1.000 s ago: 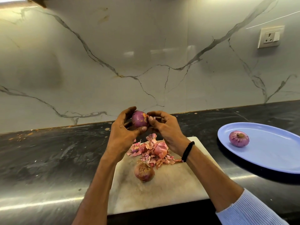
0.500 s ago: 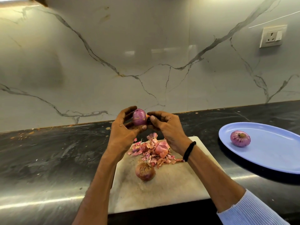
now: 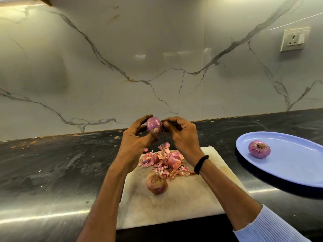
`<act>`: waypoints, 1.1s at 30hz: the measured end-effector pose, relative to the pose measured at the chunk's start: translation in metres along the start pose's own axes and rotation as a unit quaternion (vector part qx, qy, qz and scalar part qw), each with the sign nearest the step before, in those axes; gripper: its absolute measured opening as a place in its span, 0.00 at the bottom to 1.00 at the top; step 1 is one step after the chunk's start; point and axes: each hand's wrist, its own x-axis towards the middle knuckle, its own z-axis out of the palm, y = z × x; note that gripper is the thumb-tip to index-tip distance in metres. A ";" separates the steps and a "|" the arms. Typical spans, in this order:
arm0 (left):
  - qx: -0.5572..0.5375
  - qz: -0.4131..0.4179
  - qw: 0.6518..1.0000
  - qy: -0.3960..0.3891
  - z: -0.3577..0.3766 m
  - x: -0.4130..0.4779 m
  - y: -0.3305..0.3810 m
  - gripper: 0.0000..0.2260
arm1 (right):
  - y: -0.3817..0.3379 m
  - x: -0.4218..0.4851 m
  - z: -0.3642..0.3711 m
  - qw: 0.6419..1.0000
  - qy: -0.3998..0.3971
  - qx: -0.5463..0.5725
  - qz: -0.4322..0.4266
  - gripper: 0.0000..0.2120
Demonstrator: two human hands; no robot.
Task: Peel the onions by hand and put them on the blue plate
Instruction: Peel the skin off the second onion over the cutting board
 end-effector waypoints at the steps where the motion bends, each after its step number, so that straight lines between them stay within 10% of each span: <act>1: 0.002 -0.002 1.000 -0.005 0.000 0.000 0.000 0.28 | 0.002 0.000 0.000 0.999 0.004 -0.035 -0.024 0.04; 12: 0.053 -0.007 0.997 -0.049 0.002 -0.002 -0.003 0.30 | 0.005 -0.004 0.001 0.955 0.016 -0.255 -0.148 0.06; 21: -0.049 -0.028 0.997 -0.058 0.002 0.000 -0.006 0.23 | -0.001 0.000 0.003 0.989 0.016 -0.113 0.092 0.05; 33: -0.072 0.006 0.997 0.032 0.003 0.003 -0.004 0.34 | -0.007 0.001 0.001 0.991 -0.039 0.080 0.103 0.05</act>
